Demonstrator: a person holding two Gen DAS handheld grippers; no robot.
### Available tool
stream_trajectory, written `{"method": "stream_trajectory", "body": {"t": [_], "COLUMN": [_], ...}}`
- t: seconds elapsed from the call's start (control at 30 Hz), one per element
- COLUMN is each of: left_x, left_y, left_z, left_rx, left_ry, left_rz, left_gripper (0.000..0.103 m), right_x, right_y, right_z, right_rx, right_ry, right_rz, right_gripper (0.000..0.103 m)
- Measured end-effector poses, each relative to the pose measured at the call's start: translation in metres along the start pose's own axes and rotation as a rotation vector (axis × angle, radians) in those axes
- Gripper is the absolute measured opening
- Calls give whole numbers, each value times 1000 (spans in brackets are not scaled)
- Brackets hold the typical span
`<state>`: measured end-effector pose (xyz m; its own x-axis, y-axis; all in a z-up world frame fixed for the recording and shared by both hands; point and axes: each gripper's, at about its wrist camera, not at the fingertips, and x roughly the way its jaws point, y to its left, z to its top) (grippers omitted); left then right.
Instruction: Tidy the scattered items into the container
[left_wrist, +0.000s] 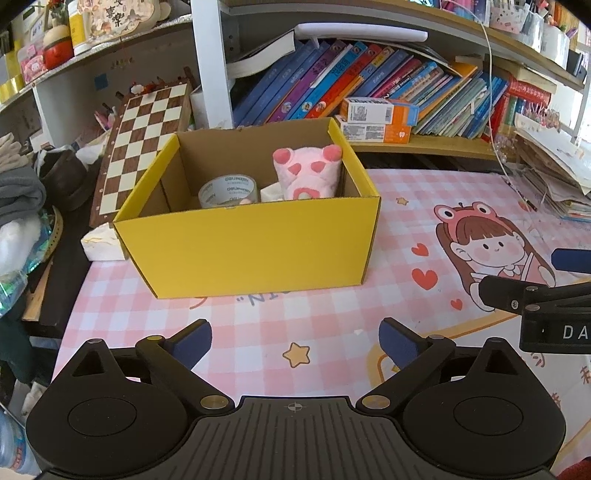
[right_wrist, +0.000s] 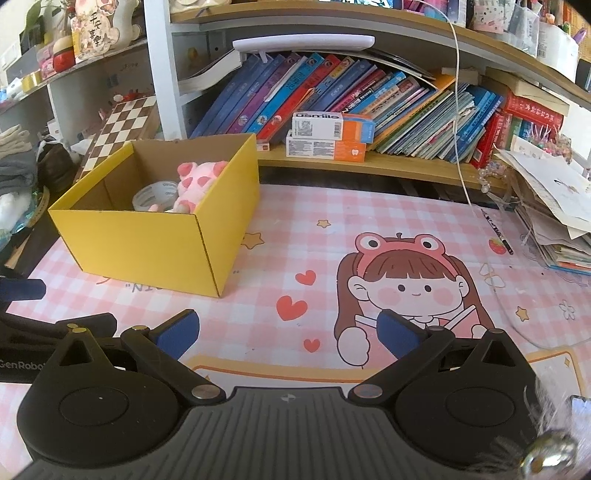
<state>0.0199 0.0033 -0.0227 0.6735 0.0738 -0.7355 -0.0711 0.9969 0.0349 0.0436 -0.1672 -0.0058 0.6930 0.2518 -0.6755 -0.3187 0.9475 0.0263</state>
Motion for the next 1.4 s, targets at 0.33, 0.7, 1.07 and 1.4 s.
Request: {"method": "stream_trajectory", "body": {"t": [0.33,0.7,1.07,1.4], "left_x": [-4,-6,-5,-7], "left_y": [0,-1,0,2], "left_z": [-1,1,0,-1], "left_rx": [3,4,0,-27], "left_ry": [-21,-37,-39,-59], "left_rz": [-3,-5,-9,-23], "left_gripper": [102,102,102,102], "right_x": [-2,-2,-1,2], "right_y": [-1,0,0,1], "right_z": [0,0,1,1], "right_rx": [-8,-13,-10,-9], "right_ry": [1,1,5,18], "right_rz": [3,1,1,1], "right_gripper": [103,103,103,103]}}
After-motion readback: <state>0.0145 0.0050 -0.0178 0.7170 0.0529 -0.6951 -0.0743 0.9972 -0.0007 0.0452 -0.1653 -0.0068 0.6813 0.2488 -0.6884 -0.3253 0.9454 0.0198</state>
